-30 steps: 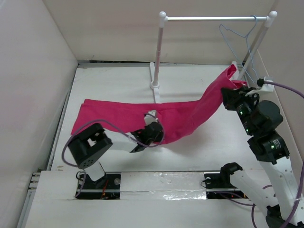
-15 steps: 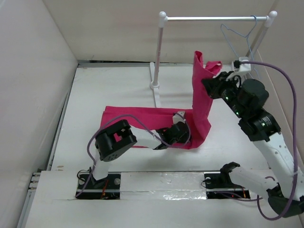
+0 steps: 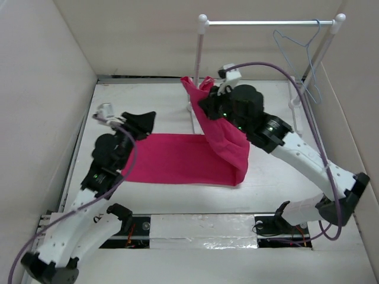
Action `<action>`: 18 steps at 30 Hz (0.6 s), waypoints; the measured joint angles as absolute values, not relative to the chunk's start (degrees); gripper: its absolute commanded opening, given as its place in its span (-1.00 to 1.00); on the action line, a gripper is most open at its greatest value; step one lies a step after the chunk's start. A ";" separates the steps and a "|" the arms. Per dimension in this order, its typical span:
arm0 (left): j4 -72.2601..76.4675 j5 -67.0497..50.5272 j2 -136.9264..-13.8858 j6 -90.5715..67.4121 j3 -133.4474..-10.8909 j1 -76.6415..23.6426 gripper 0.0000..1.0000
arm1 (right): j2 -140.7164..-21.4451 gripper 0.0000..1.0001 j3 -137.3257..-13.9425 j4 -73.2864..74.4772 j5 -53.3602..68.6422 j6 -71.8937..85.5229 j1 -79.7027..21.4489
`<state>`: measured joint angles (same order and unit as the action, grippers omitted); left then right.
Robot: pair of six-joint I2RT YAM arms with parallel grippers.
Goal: Place the trousers on the hanger
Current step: Fold the trousers at the center of the board.
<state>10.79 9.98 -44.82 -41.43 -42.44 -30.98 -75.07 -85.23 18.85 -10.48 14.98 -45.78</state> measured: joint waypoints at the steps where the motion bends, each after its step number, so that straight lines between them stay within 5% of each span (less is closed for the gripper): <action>1: 8.86 9.15 -41.50 -40.88 -42.94 -28.42 -0.27 | -77.21 -1.00 -86.37 18.24 -10.94 14.96 -47.16; 7: -0.93 7.22 -32.05 -38.39 -48.40 -21.23 -0.27 | -94.67 -0.92 -93.89 11.79 -14.04 15.64 -57.25; 9: -4.12 7.62 -30.44 -37.80 -49.28 -21.23 -0.27 | -102.67 -0.56 -97.62 9.85 -14.11 16.45 -61.01; 12: -8.03 9.41 -28.45 -37.15 -49.95 -21.23 -0.25 | -115.13 0.38 -103.33 7.88 -13.32 18.28 -66.52; 13: -9.17 10.22 -27.77 -36.95 -50.02 -21.23 -0.18 | -118.63 0.89 -104.36 7.51 -12.73 18.87 -68.20; 18: -12.97 13.19 -24.75 -36.23 -50.02 -21.23 -0.13 | -123.85 0.84 -99.98 7.14 -11.49 20.56 -74.24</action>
